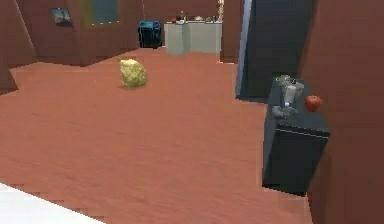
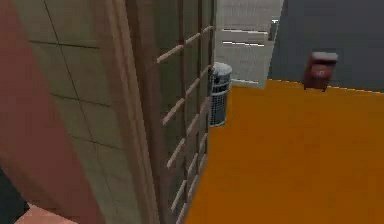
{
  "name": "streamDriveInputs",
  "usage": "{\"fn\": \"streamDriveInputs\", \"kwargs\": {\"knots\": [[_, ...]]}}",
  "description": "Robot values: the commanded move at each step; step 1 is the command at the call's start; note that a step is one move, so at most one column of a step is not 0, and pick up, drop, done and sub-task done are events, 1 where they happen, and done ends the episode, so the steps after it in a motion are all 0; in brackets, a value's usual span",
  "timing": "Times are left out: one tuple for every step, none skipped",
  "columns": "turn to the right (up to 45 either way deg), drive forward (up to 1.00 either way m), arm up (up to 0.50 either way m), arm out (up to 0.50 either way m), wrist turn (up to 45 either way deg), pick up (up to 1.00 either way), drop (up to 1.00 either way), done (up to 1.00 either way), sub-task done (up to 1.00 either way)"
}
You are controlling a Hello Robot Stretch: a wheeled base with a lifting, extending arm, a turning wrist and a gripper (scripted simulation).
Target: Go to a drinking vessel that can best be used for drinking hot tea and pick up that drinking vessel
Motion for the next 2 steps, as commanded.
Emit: {"fn": "streamDriveInputs", "kwargs": {"knots": [[0.0, 1.0, 0.0, 0.0, 0.0, 0.0, 0.0, 0.0, 0.0], [6.0, 0.0, 0.0, 0.0, 0.0, 0.0, 0.0, 0.0, 0.0]]}}
